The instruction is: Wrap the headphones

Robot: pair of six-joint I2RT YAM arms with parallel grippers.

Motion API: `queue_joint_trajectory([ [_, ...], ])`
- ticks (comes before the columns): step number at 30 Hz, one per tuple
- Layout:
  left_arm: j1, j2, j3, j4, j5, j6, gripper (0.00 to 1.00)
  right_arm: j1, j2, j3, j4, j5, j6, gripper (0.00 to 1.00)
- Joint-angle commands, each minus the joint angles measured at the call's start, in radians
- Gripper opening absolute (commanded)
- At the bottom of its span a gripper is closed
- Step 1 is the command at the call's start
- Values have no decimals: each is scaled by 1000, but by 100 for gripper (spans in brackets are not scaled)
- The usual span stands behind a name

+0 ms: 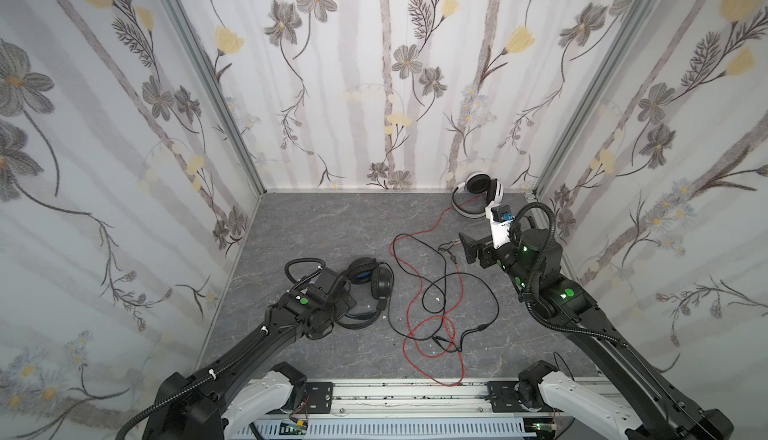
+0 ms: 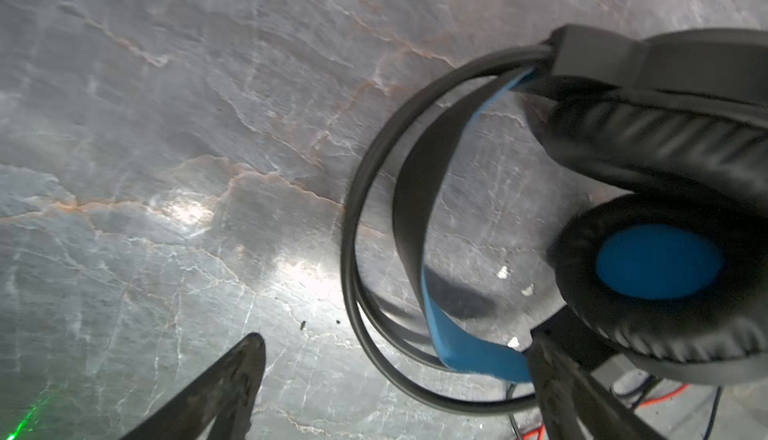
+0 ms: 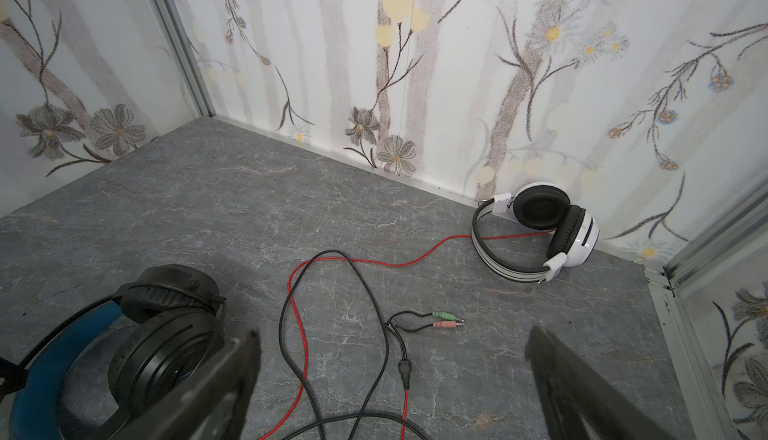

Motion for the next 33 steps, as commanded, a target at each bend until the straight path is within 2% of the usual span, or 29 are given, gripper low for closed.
queue_joint_trajectory([
  [1,4,23,-30,67,-59,-85,100,3,1,1,16,10,3,100],
  [5,2,105,-65,191,-39,-116,100,4,4,3,17,7,4,100],
  [8,-7,172,-51,201,-44,-112,99,6,10,10,18,8,4,100],
  [10,-13,193,-40,200,-49,-102,91,8,12,13,18,10,1,100],
  [14,-22,219,-50,196,-55,-104,70,8,12,10,24,13,0,100],
  [18,-22,234,-69,208,-72,-115,56,9,15,11,26,13,-1,100],
  [22,-22,279,-64,213,-89,-111,52,9,19,14,25,17,-3,100],
  [26,-22,312,-57,235,-92,-98,36,9,16,21,18,20,-6,100],
  [33,4,321,61,176,-138,73,9,8,3,20,5,18,-18,100],
])
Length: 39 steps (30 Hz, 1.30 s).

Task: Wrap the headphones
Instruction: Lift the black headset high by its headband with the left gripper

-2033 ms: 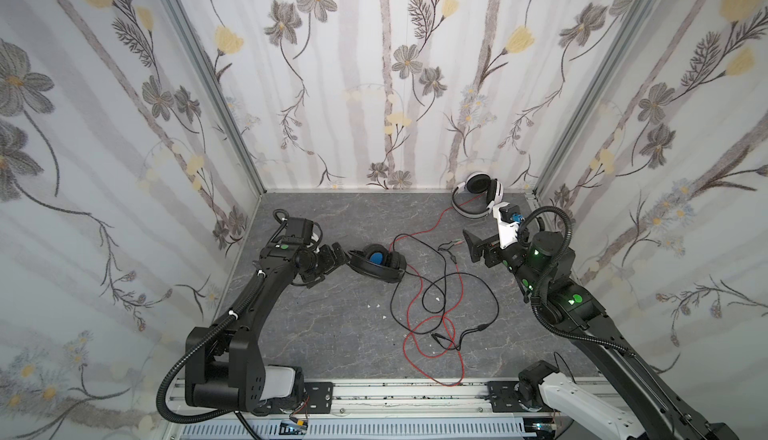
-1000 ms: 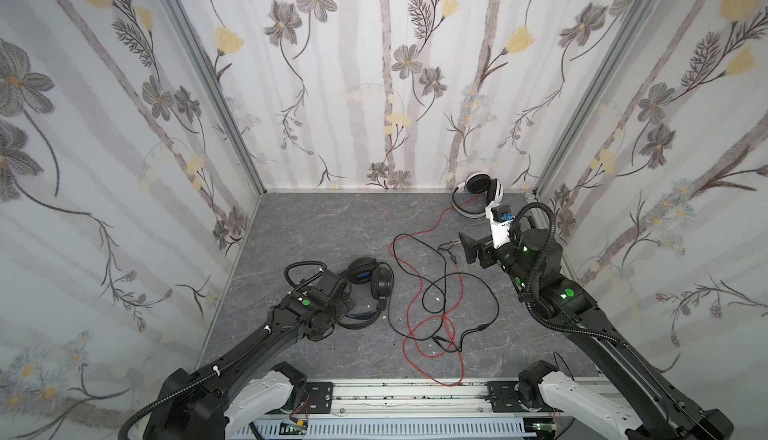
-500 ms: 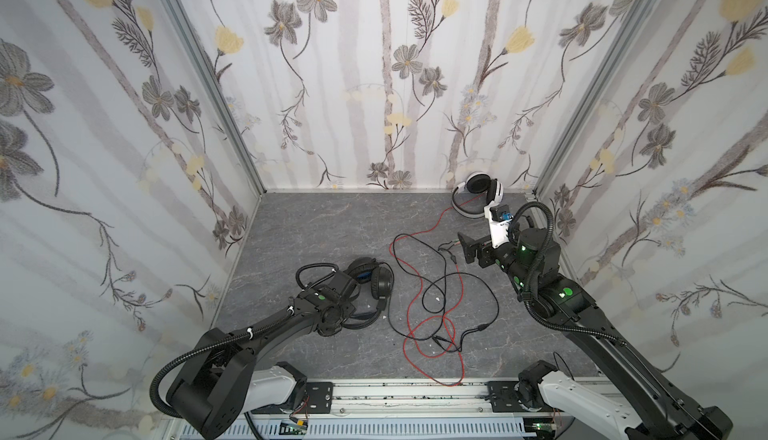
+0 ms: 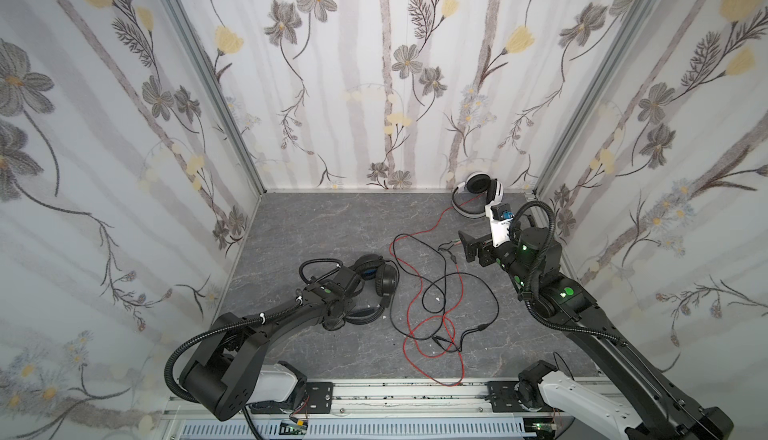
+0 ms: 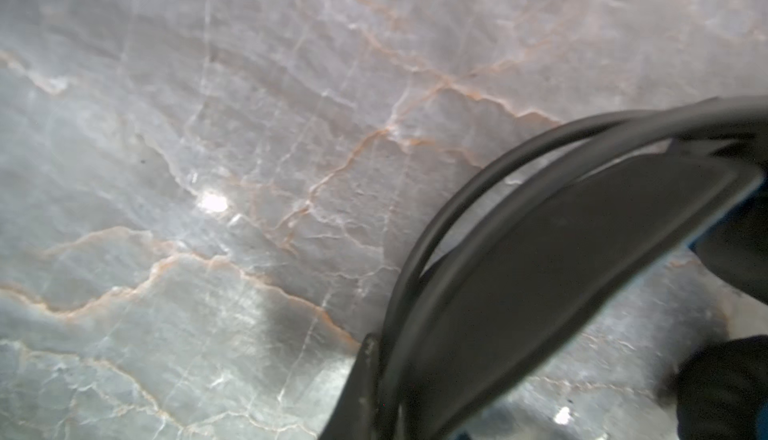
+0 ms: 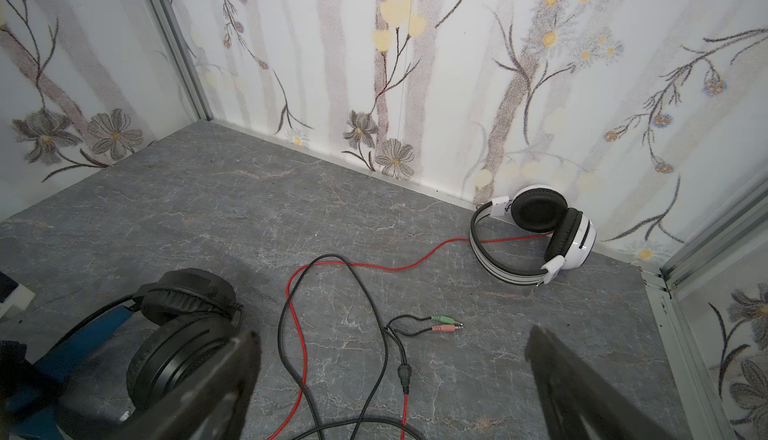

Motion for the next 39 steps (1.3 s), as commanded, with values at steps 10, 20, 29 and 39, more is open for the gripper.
queue_joint_trajectory([
  [10,72,-50,374,-180,-199,618,0,-1,-20,8,26,-199,-12,100],
  [20,70,0,929,-370,-302,1027,0,1,-19,-32,157,-509,60,100],
  [29,16,83,1297,-434,-241,1242,0,1,16,-110,344,-665,195,100],
  [39,-3,214,1539,-514,-69,1301,0,7,80,-199,552,-772,320,100],
])
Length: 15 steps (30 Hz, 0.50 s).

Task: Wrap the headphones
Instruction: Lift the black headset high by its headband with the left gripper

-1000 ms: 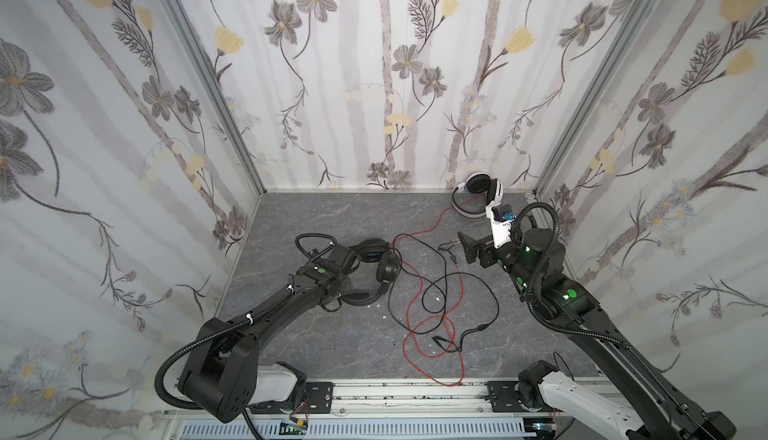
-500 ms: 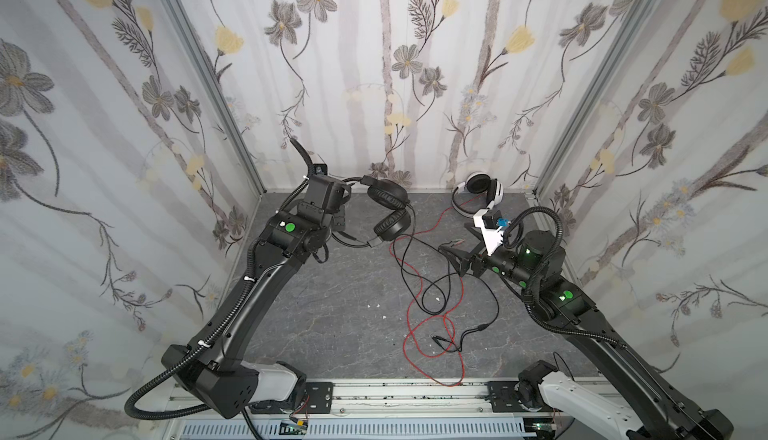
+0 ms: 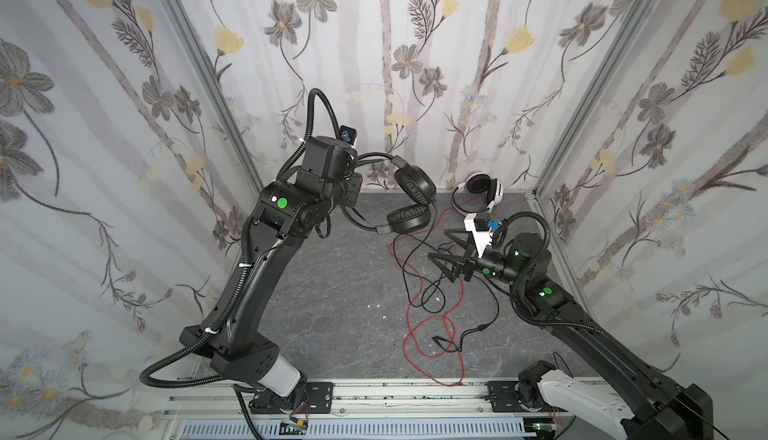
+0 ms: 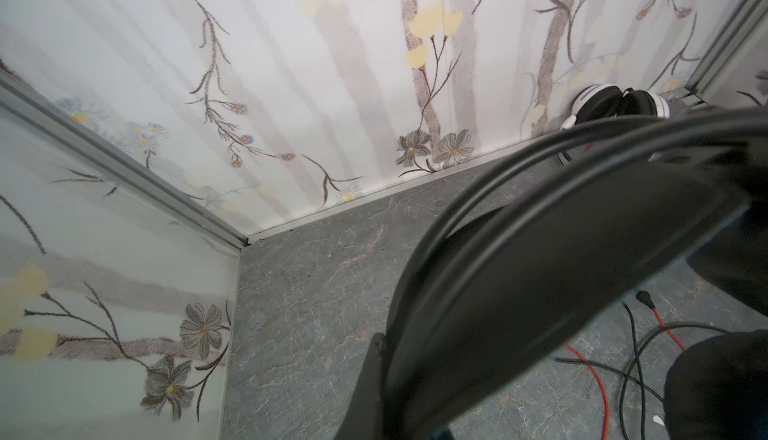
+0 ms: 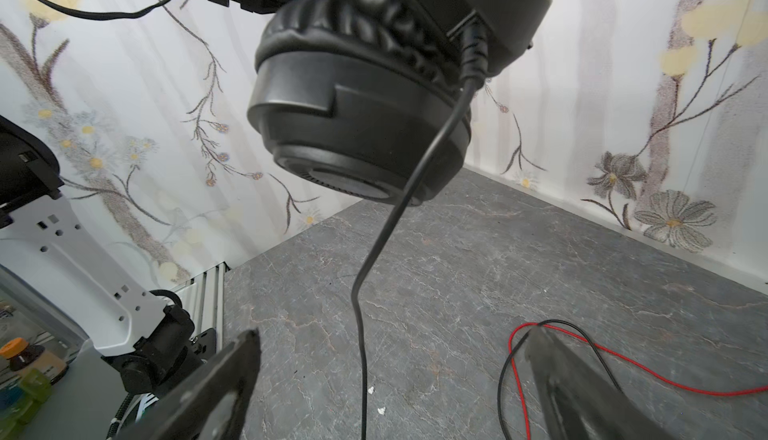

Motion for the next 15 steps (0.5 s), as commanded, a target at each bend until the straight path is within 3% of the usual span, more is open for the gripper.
queue_joint_trajectory([
  [1,1,0,32,37,70,3,0,7,14,-44,147,-68,85,100],
  [15,0,29,124,38,180,-49,0,40,133,-99,329,-166,155,100],
])
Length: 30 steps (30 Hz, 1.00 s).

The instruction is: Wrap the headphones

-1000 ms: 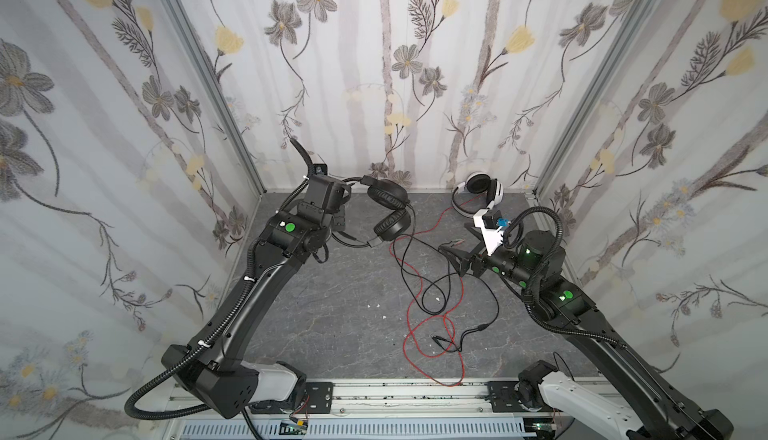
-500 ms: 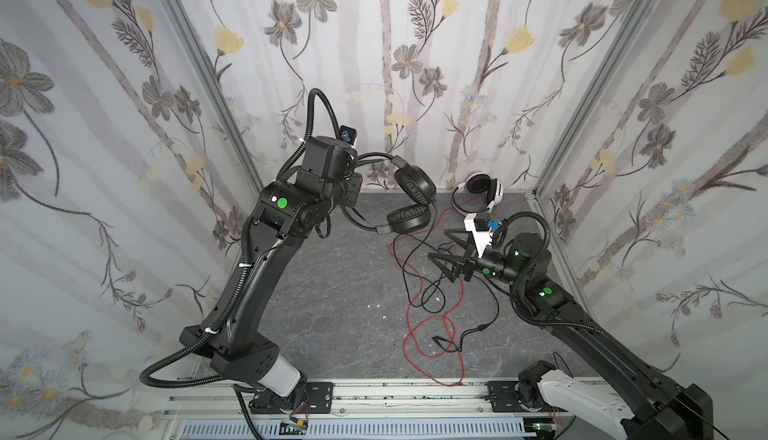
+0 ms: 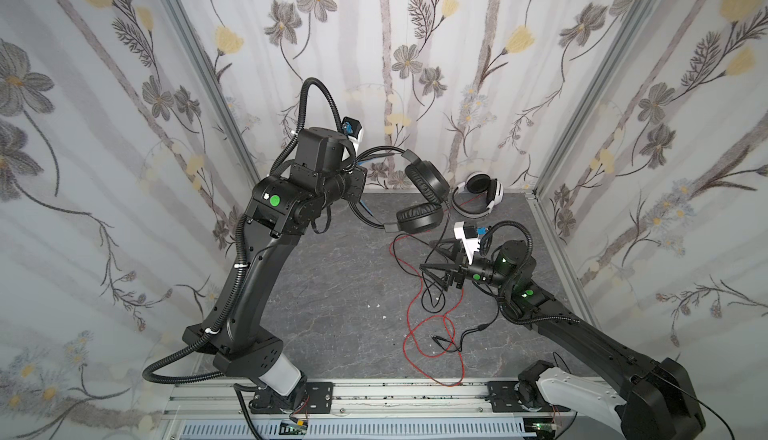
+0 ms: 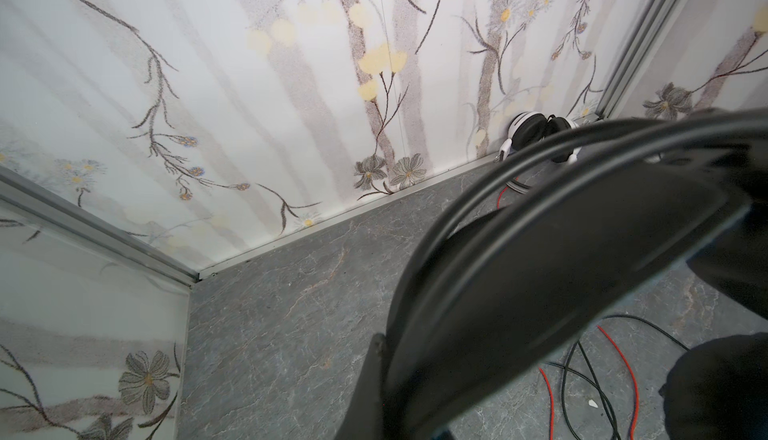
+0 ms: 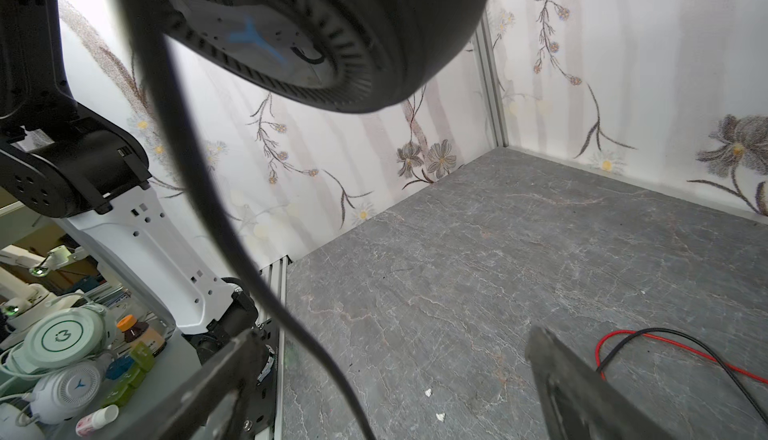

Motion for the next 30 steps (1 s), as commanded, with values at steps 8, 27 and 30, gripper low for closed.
queue_joint_trajectory([
  [8,2,-6,26,52,42,-65,0,9,85,-50,188,-60,62,98],
  [27,64,-53,3,74,65,-133,0,36,127,-154,195,-18,59,54],
  [30,87,-82,-33,92,64,-151,0,36,124,-154,180,-11,50,43],
])
